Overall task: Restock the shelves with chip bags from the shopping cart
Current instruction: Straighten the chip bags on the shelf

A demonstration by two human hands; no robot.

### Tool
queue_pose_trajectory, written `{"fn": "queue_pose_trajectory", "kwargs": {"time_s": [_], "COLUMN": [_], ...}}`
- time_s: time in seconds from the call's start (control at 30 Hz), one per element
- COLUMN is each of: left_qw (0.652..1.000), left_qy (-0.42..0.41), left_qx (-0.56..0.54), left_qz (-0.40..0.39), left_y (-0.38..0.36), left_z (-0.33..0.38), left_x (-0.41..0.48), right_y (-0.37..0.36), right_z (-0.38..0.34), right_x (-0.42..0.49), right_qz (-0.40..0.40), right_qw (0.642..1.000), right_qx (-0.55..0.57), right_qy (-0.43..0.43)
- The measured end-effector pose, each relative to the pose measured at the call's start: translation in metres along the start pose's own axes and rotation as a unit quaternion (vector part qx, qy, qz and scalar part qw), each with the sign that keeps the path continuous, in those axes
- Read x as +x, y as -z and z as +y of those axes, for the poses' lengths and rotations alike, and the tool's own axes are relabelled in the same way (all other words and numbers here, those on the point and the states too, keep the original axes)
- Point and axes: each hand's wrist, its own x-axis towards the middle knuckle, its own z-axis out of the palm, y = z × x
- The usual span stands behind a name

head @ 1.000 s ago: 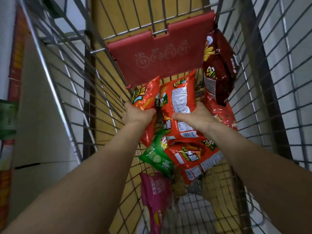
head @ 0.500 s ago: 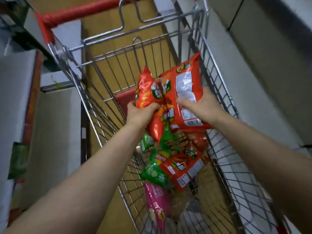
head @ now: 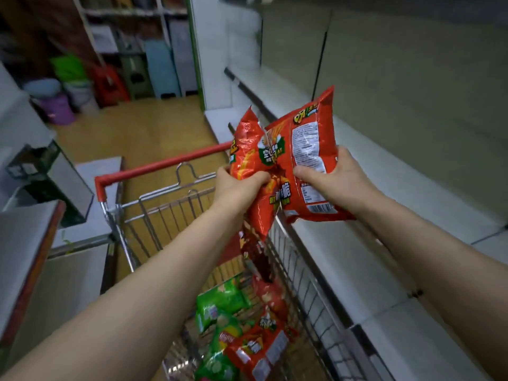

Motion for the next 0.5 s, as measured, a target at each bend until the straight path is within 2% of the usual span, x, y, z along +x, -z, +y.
{"fn": "queue_pose_trajectory", "kwargs": {"time_s": [0.3,0.5], "left_qw": [0.982,0.948], "left_qy": [-0.166,-0.282], "left_qx": [-0.036,-0.095], "left_qz": [-0.081,-0.112], "left_y": [-0.086,-0.141], "left_z": [0.103,0.150], "left_x": [-0.123,-0.202], "right_y": [0.159,0.237], "right_z": [-0.076,-0.119], "right_x": [-0.092,-0.172], "right_qz": [0.150,0.303], "right_qw": [0.984,0.932], "right_qx": [0.018,-0.049], "right_qy": [0.099,0.194]}}
